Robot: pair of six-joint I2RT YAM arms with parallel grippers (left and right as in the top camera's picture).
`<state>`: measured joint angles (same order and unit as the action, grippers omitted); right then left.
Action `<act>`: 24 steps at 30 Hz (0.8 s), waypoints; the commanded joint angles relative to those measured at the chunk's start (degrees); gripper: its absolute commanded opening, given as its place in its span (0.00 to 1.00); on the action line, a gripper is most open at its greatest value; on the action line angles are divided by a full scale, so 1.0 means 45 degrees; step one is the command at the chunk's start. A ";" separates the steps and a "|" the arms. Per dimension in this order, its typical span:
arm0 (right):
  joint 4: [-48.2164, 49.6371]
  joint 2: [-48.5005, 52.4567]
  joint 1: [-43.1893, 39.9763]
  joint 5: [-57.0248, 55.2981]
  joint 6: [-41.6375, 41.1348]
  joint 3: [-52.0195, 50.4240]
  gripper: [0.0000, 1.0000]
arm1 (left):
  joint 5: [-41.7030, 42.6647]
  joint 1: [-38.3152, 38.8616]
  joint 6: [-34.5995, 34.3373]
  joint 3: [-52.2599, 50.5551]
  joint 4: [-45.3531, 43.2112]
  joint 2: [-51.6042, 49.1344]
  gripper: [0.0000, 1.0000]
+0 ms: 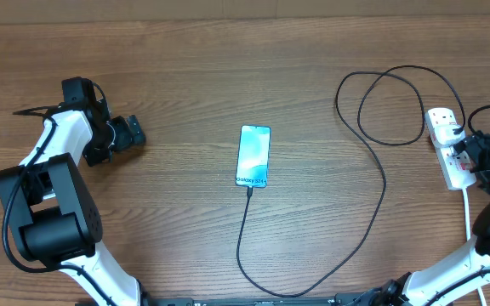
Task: Plug charger to phone and switch on socket
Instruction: 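Press down the orange switch beside the plug with the right gripper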
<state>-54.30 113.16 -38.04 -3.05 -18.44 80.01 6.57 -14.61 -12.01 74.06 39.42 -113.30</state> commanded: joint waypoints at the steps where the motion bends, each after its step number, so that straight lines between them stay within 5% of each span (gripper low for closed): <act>1: -0.0019 -0.0957 0.0029 -0.1307 -0.0699 0.0476 0.92 | -0.0180 -0.0058 -0.0005 -0.0282 0.0083 -0.0393 1.00; 8: 0.0277 -0.1991 0.0010 -0.1608 -0.1282 0.0471 1.00 | -0.0180 -0.0058 -0.0005 -0.0282 0.0083 -0.0393 0.99; 24: 0.1525 -0.0860 0.0034 -0.0296 -0.0384 -0.0039 1.00 | -0.0180 -0.0058 -0.0005 -0.0282 0.0083 -0.0393 1.00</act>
<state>-47.97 107.81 -38.04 -6.22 -21.91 80.42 6.57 -14.61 -12.01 74.06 39.42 -113.30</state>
